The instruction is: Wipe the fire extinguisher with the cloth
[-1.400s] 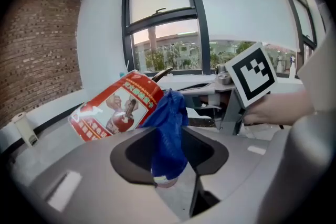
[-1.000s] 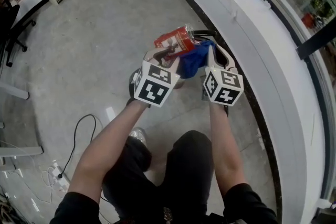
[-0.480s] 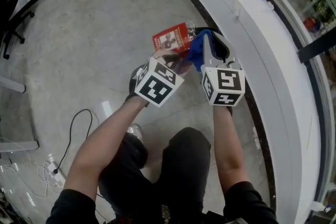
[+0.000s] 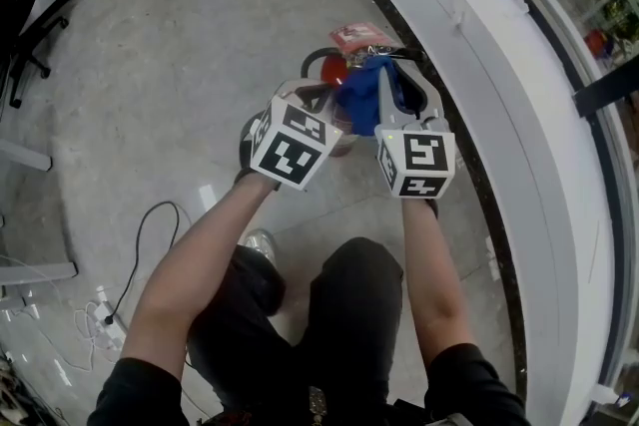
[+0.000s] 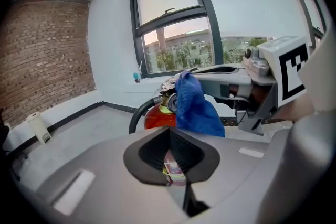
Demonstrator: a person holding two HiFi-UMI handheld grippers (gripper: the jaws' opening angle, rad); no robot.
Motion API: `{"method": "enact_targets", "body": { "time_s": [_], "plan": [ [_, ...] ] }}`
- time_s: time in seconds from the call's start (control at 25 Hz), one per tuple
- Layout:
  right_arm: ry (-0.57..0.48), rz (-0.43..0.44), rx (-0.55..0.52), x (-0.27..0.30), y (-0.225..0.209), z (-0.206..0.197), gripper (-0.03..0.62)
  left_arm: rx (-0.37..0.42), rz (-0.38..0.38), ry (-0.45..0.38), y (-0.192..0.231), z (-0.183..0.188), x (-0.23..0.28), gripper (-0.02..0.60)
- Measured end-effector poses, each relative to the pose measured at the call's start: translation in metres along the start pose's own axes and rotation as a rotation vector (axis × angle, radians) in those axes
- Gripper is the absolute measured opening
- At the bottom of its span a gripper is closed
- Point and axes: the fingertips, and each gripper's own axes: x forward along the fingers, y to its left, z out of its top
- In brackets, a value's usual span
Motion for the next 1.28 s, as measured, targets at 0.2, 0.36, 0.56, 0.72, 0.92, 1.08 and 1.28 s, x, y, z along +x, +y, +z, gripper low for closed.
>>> {"method": "enact_targets", "body": {
  "time_s": [0.2, 0.36, 0.56, 0.72, 0.92, 1.08, 1.28],
  "plan": [
    [0.017, -0.038, 0.020, -0.003, -0.002, -0.022, 0.041, 0.015, -0.016, 0.008, -0.006, -0.001, 0.004, 0.008],
    [0.059, -0.033, 0.018, -0.001, -0.001, -0.032, 0.040, 0.032, -0.042, 0.019, -0.012, -0.001, 0.007, 0.008],
    [0.130, -0.080, 0.035, -0.008, -0.005, -0.048, 0.041, 0.047, -0.063, 0.022, -0.017, -0.001, 0.008, 0.008],
    [0.130, -0.096, 0.046, -0.009, -0.007, -0.048, 0.041, 0.048, -0.062, 0.023, -0.017, -0.002, 0.006, 0.008],
    [0.166, -0.168, 0.189, -0.007, -0.025, -0.059, 0.041, 0.050, -0.063, 0.024, -0.017, -0.003, 0.004, 0.008],
    [0.131, -0.076, 0.301, -0.009, -0.021, -0.057, 0.043, 0.067, -0.096, 0.011, -0.026, 0.000, 0.007, 0.008],
    [0.139, -0.011, 0.261, -0.007, -0.019, -0.056, 0.043, 0.018, -0.248, -0.069, -0.055, 0.019, 0.008, 0.008]
  ]
}}
